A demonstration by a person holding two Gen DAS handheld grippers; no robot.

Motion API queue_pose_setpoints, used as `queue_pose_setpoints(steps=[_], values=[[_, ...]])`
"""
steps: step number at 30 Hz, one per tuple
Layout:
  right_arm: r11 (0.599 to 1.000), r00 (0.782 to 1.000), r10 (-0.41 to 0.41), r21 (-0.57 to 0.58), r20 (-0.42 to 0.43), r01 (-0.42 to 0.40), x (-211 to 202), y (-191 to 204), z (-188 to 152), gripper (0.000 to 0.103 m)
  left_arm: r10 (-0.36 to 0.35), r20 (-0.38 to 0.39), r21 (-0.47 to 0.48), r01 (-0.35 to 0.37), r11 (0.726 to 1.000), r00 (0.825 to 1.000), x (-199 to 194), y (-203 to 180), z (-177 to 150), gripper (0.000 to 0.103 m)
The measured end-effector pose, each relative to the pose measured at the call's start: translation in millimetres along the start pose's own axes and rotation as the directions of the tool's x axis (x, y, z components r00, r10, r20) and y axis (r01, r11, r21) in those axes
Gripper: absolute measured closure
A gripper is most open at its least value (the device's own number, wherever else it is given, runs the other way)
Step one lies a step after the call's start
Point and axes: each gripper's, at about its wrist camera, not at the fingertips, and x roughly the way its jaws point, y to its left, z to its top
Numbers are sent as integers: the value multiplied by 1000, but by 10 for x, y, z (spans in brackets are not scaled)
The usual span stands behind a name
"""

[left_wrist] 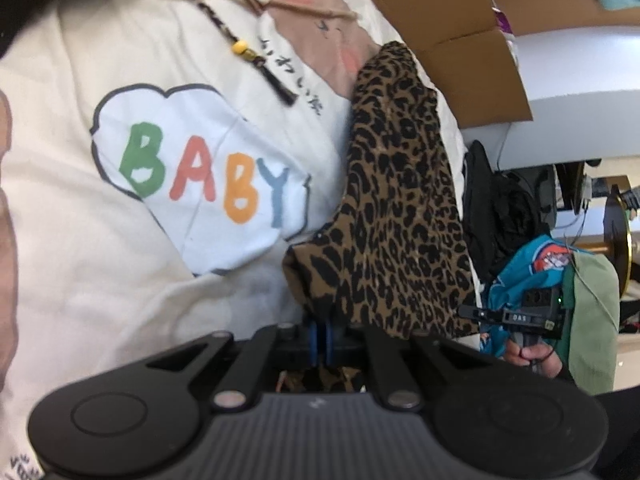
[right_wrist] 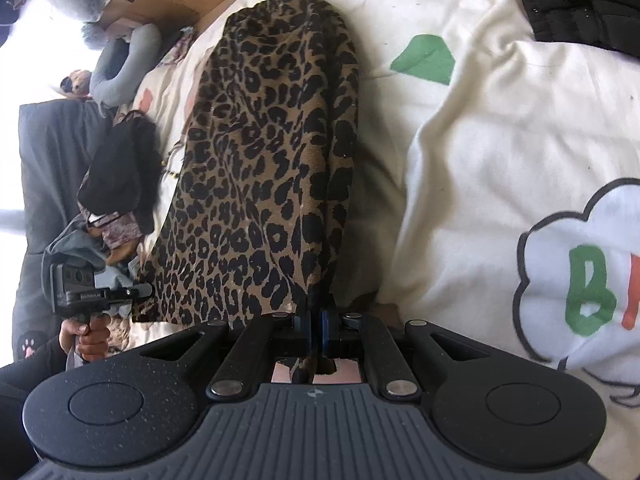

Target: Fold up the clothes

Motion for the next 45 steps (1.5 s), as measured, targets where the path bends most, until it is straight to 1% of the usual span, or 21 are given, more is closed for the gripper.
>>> queue_pose_setpoints(steps=[4,9,15,18,22,26,28,33,38,43,45], values=[[1000,999,17,-9,-30,-18,-68,52,-73,101,6,-26,2,-6,1000,1000,-136,-95,-57,99],[999,997,47,-22,-65,-49,-135,156,-192,101,4,-31,-34,-5,999,1000,-342,-158,-206,99],[998,994,56,-29,-95,-59,-214,240,-276,101,5,-48,-54,-7,998,999,-353,-151,-303,99],[998,995,58,-14,-82,-59,-222,234,-274,101,0,-41,-81,-3,997,999,-325,-100,-318,99],[998,996,67,20,-56,-66,-184,189,-261,101,-2,-41,-91,-2,996,999,-277,-54,-313,99],[993,997,78,89,-13,-76,-146,71,-249,101,1,-31,-116,-5,993,1000,-213,44,-312,99],[992,997,77,103,-6,-76,-113,45,-249,101,3,-21,-130,-6,992,1000,-177,93,-300,99],[991,996,83,103,12,-84,-71,55,-208,101,-15,6,-132,16,991,1000,-148,99,-217,99],[992,995,97,75,38,-100,-125,96,-132,101,-38,52,-117,44,992,998,-218,0,-85,99],[989,989,126,67,82,-131,-177,100,-56,100,-57,79,-102,65,993,995,-239,-108,28,99],[989,989,119,74,93,-126,-183,101,-29,100,-65,92,-100,74,992,994,-240,-122,75,99]])
